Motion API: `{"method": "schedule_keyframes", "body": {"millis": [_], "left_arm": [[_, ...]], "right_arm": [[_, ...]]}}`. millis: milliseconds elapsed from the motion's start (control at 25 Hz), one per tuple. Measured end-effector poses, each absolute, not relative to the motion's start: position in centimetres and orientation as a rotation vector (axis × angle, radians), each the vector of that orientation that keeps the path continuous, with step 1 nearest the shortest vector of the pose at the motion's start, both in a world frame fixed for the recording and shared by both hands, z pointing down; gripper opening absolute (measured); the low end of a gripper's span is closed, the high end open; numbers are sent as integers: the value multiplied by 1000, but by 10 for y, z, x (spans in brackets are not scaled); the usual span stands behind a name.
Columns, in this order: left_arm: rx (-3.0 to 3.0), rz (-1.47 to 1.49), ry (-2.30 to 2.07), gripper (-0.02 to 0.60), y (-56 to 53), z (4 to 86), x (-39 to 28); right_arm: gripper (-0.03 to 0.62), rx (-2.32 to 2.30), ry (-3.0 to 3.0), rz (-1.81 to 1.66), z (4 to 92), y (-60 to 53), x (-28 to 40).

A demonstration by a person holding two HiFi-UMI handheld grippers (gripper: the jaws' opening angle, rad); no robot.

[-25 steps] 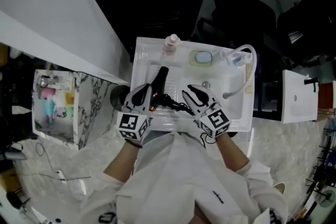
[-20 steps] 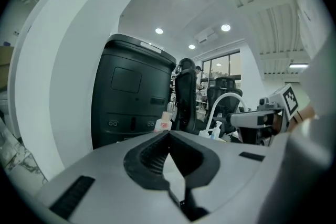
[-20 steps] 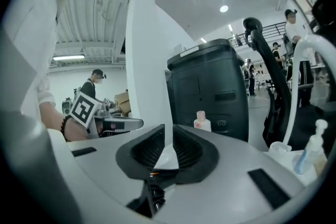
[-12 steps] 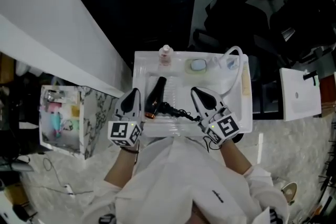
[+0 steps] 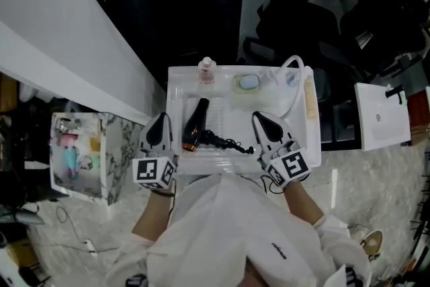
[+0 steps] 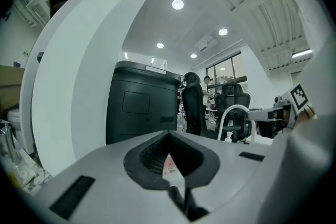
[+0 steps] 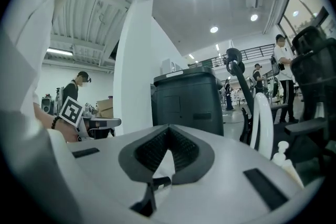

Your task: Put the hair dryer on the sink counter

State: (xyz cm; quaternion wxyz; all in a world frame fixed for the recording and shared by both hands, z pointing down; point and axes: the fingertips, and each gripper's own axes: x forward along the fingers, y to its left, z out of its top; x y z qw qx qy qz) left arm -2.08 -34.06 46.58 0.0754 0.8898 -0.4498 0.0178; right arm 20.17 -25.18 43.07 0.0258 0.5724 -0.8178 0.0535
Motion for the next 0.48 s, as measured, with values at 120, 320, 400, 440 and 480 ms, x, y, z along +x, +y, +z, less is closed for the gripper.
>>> {"method": "schedule_keyframes", "body": {"millis": [120, 320, 400, 440, 480], "left_arm": [[2670, 53, -1337, 23, -337, 466, -18], [2676, 49, -1326, 23, -336, 463, -14], [2676, 47, -1321, 23, -336, 462, -12], [2676, 47, -1319, 23, -336, 462, -12], [2676, 45, -1317, 23, -336, 461, -12]], "right_arm": [[18, 1791, -2513, 154, 429, -249, 207], [18, 1772, -2516, 144, 426, -247, 206], [18, 1767, -2514, 143, 426, -247, 205], [17, 1764, -2513, 143, 426, -247, 205], [18, 1759, -2511, 144, 426, -247, 204]]}}
